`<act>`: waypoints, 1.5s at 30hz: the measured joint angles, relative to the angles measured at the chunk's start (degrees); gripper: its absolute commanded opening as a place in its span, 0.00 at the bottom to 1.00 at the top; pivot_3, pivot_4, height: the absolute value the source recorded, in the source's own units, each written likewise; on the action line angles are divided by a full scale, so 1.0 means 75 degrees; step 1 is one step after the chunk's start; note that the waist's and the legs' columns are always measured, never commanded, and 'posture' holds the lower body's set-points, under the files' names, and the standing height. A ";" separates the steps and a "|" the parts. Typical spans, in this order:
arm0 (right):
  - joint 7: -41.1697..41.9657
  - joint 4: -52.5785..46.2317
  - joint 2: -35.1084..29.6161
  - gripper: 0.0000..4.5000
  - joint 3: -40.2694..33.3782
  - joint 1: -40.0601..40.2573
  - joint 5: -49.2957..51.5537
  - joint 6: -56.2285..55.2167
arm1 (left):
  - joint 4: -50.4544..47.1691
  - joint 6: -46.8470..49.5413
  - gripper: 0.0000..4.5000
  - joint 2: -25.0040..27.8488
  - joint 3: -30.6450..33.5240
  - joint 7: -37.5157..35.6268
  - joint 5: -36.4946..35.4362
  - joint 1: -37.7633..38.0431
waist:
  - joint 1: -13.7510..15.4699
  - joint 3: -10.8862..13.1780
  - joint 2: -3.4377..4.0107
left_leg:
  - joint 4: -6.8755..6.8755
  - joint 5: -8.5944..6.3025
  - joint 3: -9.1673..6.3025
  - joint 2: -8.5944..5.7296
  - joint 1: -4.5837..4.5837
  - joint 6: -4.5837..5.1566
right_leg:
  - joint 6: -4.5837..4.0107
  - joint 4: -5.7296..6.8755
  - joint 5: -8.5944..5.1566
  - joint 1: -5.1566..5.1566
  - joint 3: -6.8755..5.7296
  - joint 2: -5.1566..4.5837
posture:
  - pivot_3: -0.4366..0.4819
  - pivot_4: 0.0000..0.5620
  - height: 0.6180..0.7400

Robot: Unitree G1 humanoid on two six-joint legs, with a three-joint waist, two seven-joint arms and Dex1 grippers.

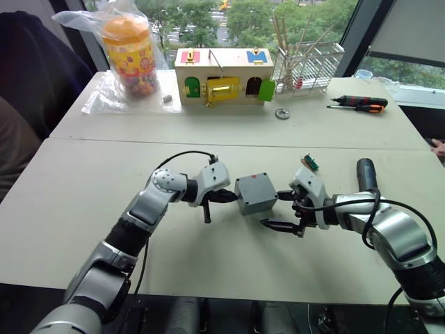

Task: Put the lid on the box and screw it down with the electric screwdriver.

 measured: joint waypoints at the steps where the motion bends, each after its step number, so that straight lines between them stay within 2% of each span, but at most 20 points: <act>1: 0.0000 -0.0041 0.0000 0.99 -0.0017 0.0020 0.0000 0.0052 | 0.0037 -0.0011 0.00 -0.0018 -0.0002 0.0003 0.0005 -0.0002 | 0.0005 0.0000 0.0000 | 0.0000 0.0000 0.0000 0.0000 0.0000 0.0000 | 0.0000 -0.0001 0.0000 0.0001 0.0000 -0.0001 | 0.48 0.27 0.71; 15: -0.0115 -0.0397 0.0088 0.99 -0.0164 0.0279 0.0098 0.0504 | 0.0577 -0.0279 0.00 -0.0247 0.0002 0.0242 0.0167 -0.0134 | 0.0011 0.0000 0.0000 | 0.0000 0.0000 -0.0001 -0.0001 0.0000 0.0000 | 0.0000 -0.0001 0.0000 0.0001 0.0000 -0.0003 | 0.48 0.27 0.71; 18: -0.0175 -0.0471 0.0031 0.99 -0.0620 0.0358 0.0275 0.0561 | 0.0497 -0.0211 0.00 -0.0194 0.0023 0.0188 0.0118 -0.0133 | 0.0017 0.0001 -0.0001 | 0.0000 0.0000 0.0000 -0.0003 -0.0001 0.0000 | 0.0000 -0.0002 0.0000 0.0001 0.0000 -0.0005 | 0.48 0.27 0.71; 20: -0.0249 -0.0416 -0.0119 0.99 -0.1282 0.0334 0.0460 0.0747 | 0.0255 -0.0002 0.00 -0.0011 0.0183 -0.0019 -0.0190 -0.0126 | 0.0008 0.0001 -0.0002 | 0.0001 0.0000 -0.0001 -0.0002 -0.0001 0.0000 | 0.0000 -0.0001 0.0000 0.0000 0.0000 -0.0005 | 0.48 0.27 0.71; 24: -0.0559 0.0535 -0.0391 0.99 -0.2805 -0.0164 0.0625 0.0747 | 0.0031 0.0455 0.00 0.0351 0.0991 -0.0148 -0.0817 -0.0144 | -0.0003 0.0000 -0.0001 | 0.0000 0.0000 -0.0002 0.0003 0.0004 -0.0001 | -0.0001 -0.0001 0.0000 0.0004 -0.0001 0.0000 | 0.48 0.27 0.71; 28: -0.0845 0.2349 -0.0163 0.99 -0.2806 -0.0686 0.0025 -0.0453 | -0.0419 0.0969 0.00 0.0135 0.1331 -0.0086 -0.1402 -0.0160 | 0.0012 0.0001 -0.0002 | 0.0001 0.0000 0.0005 -0.0006 0.0003 0.0000 | 0.0000 -0.0002 0.0001 0.0008 0.0001 -0.0008 | 0.48 0.27 0.71; 31: -0.0926 0.3928 0.0199 0.84 -0.2460 -0.1178 -0.0497 -0.1492 | -0.0816 0.1287 0.00 -0.0047 0.1379 0.0030 -0.1711 -0.0176 | -0.0047 0.0001 0.0000 | -0.0002 0.0001 0.0008 -0.0003 0.0004 -0.0001 | 0.0000 -0.0001 0.0001 0.0004 0.0002 -0.0004 | 0.48 0.27 0.71; 35: -0.0918 0.5541 0.0692 0.49 -0.2106 -0.1837 -0.0953 -0.2566 | -0.0978 0.1361 0.00 -0.0106 0.1336 0.0251 -0.1768 -0.0157 | -0.0194 0.0001 0.0001 | -0.0018 0.0004 0.0006 -0.0001 0.0005 -0.0007 | 0.0000 0.0000 0.0000 0.0004 -0.0001 0.0001 | 0.48 0.27 0.71; 40: -0.0897 0.6845 0.1009 0.49 -0.2072 -0.2407 -0.1196 -0.3289 | -0.1245 0.1514 0.00 -0.0119 0.1302 0.0519 -0.1839 -0.0112 | -0.0217 0.0001 0.0002 | -0.0030 0.0005 0.0006 -0.0001 0.0005 -0.0008 | 0.0000 -0.0001 0.0001 0.0005 0.0000 0.0000 | 0.48 0.27 0.71; 45: -0.0861 0.7359 0.1249 0.49 -0.2061 -0.2594 -0.1317 -0.3626 | -0.1436 0.1608 0.00 -0.0115 0.1302 0.0648 -0.1927 -0.0012 | -0.0208 0.0001 0.0002 | -0.0029 0.0006 0.0005 -0.0001 0.0006 -0.0010 | 0.0000 -0.0001 0.0001 0.0006 0.0000 0.0000 | 0.48 0.27 0.71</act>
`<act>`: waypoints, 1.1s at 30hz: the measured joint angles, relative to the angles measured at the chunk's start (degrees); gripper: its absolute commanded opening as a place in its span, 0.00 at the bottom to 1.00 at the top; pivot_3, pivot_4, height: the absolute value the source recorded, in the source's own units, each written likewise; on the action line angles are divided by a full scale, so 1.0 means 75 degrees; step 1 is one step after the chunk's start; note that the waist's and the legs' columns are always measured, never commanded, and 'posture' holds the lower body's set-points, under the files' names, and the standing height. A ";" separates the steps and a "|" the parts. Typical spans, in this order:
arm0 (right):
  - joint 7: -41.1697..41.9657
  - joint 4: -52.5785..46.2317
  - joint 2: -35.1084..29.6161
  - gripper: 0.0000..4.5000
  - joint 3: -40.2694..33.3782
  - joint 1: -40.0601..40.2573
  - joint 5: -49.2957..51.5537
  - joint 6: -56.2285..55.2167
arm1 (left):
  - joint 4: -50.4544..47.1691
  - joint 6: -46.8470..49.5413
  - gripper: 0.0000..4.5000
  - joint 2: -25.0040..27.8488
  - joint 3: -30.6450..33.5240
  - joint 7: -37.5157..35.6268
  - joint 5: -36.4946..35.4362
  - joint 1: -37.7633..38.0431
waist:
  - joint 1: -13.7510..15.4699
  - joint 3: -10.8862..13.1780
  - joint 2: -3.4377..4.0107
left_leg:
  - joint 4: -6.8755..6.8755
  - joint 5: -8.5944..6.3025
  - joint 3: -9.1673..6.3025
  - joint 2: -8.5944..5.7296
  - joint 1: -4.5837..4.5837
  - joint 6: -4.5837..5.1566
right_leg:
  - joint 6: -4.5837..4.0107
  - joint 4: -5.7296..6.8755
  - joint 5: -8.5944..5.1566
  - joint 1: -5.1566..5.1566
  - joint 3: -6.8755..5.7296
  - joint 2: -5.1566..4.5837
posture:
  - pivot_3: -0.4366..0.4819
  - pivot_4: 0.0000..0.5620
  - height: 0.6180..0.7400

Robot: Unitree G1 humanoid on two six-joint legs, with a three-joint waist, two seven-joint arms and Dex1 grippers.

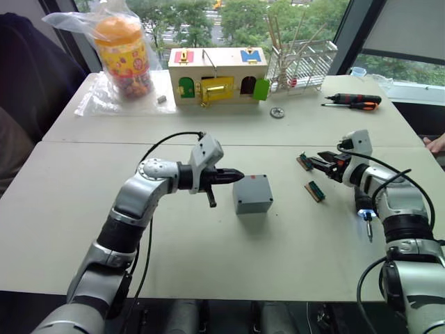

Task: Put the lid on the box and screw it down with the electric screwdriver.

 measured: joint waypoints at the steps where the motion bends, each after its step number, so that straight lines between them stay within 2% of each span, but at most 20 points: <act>1: 0.0017 0.0057 0.0020 0.49 0.0006 -0.0001 -0.0014 -0.0052 | -0.0009 0.0014 0.00 0.0000 0.0000 0.0028 -0.0015 0.0014 | 0.0003 0.0000 0.0001 | 0.0000 0.0000 0.0000 0.0000 0.0000 0.0000 | 0.0000 0.0000 0.0000 0.0000 0.0000 0.0000 | 0.48 0.27 0.71; 14: 0.0046 0.0154 0.0275 0.49 -0.0083 -0.0066 -0.0096 -0.0219 | -0.0031 0.0022 0.00 0.0017 -0.0133 0.0144 -0.0031 0.0034 | 0.0000 0.0000 0.0001 | 0.0000 0.0001 0.0001 0.0000 0.0000 -0.0002 | 0.0000 0.0000 0.0000 0.0000 0.0000 0.0000 | 0.48 0.27 0.71; 17: 0.0041 0.0154 0.0283 0.30 -0.0085 -0.0066 -0.0102 -0.0219 | -0.0031 0.0022 0.00 0.0021 -0.0144 0.0145 -0.0039 0.0034 | -0.0006 0.0000 0.0001 | 0.0000 0.0001 0.0000 0.0000 0.0000 -0.0002 | 0.0000 0.0000 0.0000 0.0000 0.0000 0.0000 | 0.48 0.27 0.71; 19: 0.0016 0.0154 0.0302 0.08 -0.0118 -0.0066 -0.0101 -0.0219 | -0.0031 0.0022 0.00 0.0031 -0.0146 0.0146 -0.0058 0.0034 | -0.0007 0.0000 0.0001 | 0.0000 0.0001 0.0000 0.0000 0.0000 -0.0002 | 0.0000 0.0000 0.0000 0.0000 0.0000 0.0001 | 0.48 0.27 0.71; 20: -0.0002 0.0154 0.0304 0.01 -0.0127 -0.0066 -0.0100 -0.0219 | -0.0031 0.0021 0.00 0.0033 -0.0147 0.0147 -0.0066 0.0034 | -0.0006 0.0000 0.0001 | 0.0000 0.0001 0.0001 0.0000 0.0000 -0.0002 | 0.0000 0.0000 0.0000 0.0000 0.0000 0.0000 | 0.48 0.27 0.71; 33: -0.0038 0.0144 0.0304 0.01 -0.0214 -0.0066 -0.0103 -0.0235 | -0.0025 0.0016 0.00 0.0038 -0.0152 0.0182 -0.0072 0.0033 | -0.0004 0.0000 0.0002 | 0.0000 0.0001 0.0001 0.0000 0.0000 -0.0002 | 0.0000 0.0000 0.0000 0.0000 0.0000 0.0001 | 0.48 0.27 0.71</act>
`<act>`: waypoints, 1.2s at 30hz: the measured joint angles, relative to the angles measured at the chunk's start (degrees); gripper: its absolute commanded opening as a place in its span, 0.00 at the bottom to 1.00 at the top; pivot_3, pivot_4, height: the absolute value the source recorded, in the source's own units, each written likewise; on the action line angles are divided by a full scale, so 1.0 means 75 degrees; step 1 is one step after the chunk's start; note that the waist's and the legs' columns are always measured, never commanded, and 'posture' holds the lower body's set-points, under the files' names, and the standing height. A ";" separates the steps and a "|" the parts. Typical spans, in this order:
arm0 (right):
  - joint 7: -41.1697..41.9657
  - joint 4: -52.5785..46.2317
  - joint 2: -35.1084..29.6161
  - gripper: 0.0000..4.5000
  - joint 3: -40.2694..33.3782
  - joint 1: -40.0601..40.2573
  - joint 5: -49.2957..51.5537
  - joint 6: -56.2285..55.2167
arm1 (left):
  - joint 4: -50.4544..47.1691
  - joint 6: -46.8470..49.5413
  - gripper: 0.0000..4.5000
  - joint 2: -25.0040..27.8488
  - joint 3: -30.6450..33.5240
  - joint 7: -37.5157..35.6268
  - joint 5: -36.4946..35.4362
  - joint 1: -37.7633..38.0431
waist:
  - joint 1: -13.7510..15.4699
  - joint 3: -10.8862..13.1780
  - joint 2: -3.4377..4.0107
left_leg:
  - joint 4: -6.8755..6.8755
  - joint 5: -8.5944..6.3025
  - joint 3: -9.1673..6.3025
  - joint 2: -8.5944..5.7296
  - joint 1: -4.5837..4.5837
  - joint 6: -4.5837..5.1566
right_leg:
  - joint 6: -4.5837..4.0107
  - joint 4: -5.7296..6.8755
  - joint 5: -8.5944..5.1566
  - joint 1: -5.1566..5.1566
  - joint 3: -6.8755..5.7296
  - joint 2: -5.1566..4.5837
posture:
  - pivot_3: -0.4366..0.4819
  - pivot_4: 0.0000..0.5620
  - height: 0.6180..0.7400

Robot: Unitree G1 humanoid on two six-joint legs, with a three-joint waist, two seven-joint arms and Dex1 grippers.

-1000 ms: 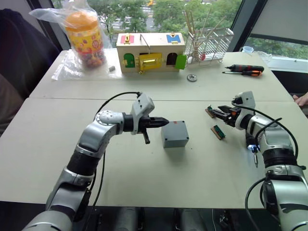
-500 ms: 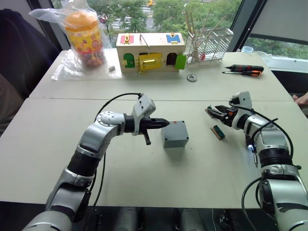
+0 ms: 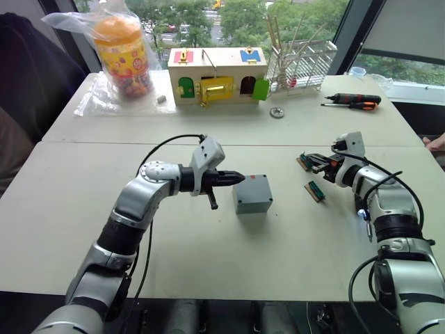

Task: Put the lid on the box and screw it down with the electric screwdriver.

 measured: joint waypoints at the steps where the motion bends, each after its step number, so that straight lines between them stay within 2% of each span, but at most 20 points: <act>1: 0.0001 -0.0025 -0.0001 0.01 -0.0050 0.0000 0.0020 0.0000 | 0.0001 -0.0001 0.00 0.0004 0.0000 0.0001 0.0000 0.0000 | 0.0000 0.0000 0.0000 | 0.0000 0.0000 0.0000 0.0000 0.0000 0.0000 | 0.0000 0.0000 0.0000 0.0000 0.0000 0.0000 | 0.48 0.27 0.71; 13: -0.0222 -0.1179 -0.0002 0.01 -0.0595 0.0233 0.0548 0.0197 | -0.0004 -0.0009 0.00 0.0018 0.0000 0.0025 -0.0002 0.0000 | 0.0008 0.0000 0.0000 | -0.0001 0.0000 -0.0001 0.0000 0.0000 0.0000 | 0.0000 -0.0001 0.0000 0.0000 0.0000 0.0000 | 0.48 0.27 0.71; 16: -0.0049 -0.2425 -0.0004 0.01 -0.0712 0.0698 0.1128 0.0943 | -0.0048 -0.0009 0.00 0.0206 0.0008 -0.0020 -0.0015 0.0010 | 0.0003 0.0000 0.0001 | -0.0005 0.0000 -0.0003 0.0003 0.0000 -0.0001 | 0.0000 0.0000 0.0000 -0.0003 0.0000 0.0002 | 0.48 0.27 0.71; 19: 0.0059 -0.4277 -0.0008 0.01 -0.0742 0.1390 0.1956 0.2136 | -0.0210 0.0005 0.00 0.0594 0.0036 -0.0178 -0.0028 0.0101 | 0.0007 0.0000 0.0002 | -0.0005 0.0000 -0.0003 0.0004 0.0001 -0.0001 | 0.0000 0.0000 0.0000 -0.0003 0.0001 0.0002 | 0.48 0.27 0.71; 24: -0.0346 -0.6565 0.0311 0.01 -0.0648 0.1977 0.3094 0.3538 | -0.0468 0.0001 0.00 0.1126 0.0053 -0.0432 -0.0032 0.0261 | 0.0024 0.0000 0.0002 | -0.0001 0.0000 -0.0004 0.0002 0.0003 0.0000 | 0.0000 0.0000 0.0000 -0.0001 0.0001 0.0000 | 0.48 0.27 0.71; 27: -0.0553 -0.6941 0.0483 0.01 -0.0336 0.2182 0.3145 0.3690 | -0.0583 0.0012 0.00 0.1235 0.0050 -0.0538 -0.0102 0.0427 | 0.0042 0.0000 0.0001 | -0.0001 -0.0001 -0.0006 -0.0002 0.0002 0.0000 | 0.0000 0.0000 0.0000 0.0001 0.0001 -0.0002 | 0.48 0.27 0.71; 36: -0.0735 -0.6863 0.0627 0.01 0.0211 0.2331 0.2957 0.3551 | -0.0583 0.0015 0.00 0.1048 0.0001 -0.0423 -0.0131 0.0432 | 0.0020 0.0000 0.0001 | -0.0003 0.0000 -0.0003 -0.0001 0.0002 0.0001 | 0.0000 0.0002 0.0000 -0.0003 0.0002 0.0001 | 0.48 0.27 0.71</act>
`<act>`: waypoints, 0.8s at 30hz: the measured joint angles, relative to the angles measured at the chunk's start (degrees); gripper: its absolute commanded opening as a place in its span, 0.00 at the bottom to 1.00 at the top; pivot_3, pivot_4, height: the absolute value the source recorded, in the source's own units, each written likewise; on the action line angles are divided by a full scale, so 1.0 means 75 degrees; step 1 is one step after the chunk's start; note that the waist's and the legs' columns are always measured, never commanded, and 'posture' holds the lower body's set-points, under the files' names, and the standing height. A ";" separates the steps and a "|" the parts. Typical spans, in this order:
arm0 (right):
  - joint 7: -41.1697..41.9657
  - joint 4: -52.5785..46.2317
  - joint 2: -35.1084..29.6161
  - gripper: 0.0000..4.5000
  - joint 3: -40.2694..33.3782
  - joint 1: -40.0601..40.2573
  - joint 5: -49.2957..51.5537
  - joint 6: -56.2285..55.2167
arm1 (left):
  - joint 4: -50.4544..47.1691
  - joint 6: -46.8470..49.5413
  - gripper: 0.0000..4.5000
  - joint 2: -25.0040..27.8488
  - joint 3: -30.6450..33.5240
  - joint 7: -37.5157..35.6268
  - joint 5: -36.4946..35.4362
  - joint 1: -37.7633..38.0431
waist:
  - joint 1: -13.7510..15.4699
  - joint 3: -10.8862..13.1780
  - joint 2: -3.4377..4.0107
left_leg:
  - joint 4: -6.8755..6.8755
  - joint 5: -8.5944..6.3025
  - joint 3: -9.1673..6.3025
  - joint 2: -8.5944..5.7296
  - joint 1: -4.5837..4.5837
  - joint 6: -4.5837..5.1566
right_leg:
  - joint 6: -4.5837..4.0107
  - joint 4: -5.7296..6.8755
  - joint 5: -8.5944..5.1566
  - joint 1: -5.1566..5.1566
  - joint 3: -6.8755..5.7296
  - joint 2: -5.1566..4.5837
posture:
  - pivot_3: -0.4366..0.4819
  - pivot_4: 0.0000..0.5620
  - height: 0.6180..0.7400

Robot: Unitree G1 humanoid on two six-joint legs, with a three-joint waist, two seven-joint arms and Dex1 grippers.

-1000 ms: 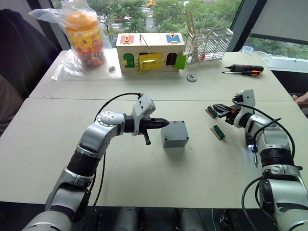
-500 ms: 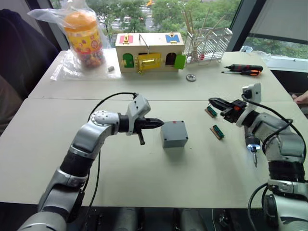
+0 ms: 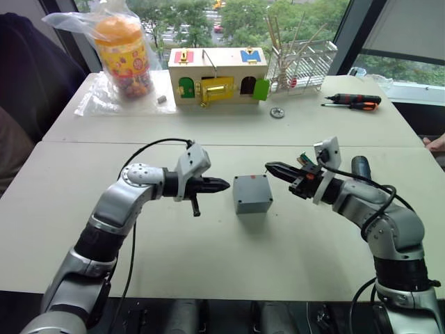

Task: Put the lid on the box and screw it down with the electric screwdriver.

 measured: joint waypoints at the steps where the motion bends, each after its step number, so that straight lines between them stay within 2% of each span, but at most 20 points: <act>1: 0.0001 0.0069 0.0000 0.01 0.0051 -0.0001 -0.0049 -0.0063 | 0.0000 0.0000 0.00 0.0000 0.0000 0.0031 0.0002 0.0002 | 0.0004 0.0000 0.0000 | 0.0000 0.0000 0.0000 0.0000 0.0000 0.0000 | 0.0000 0.0000 0.0000 0.0001 0.0000 0.0000 | 0.48 0.27 0.71; 24: 0.0196 0.0734 0.0005 0.01 0.0457 -0.0001 -0.0669 -0.0640 | -0.0042 -0.0013 0.00 -0.0128 -0.0024 0.0155 0.0005 0.0096 | 0.0000 0.0000 0.0000 | 0.0000 0.0000 -0.0001 0.0000 0.0000 0.0000 | 0.0000 0.0000 0.0000 0.0000 0.0000 0.0000 | 0.48 0.27 0.71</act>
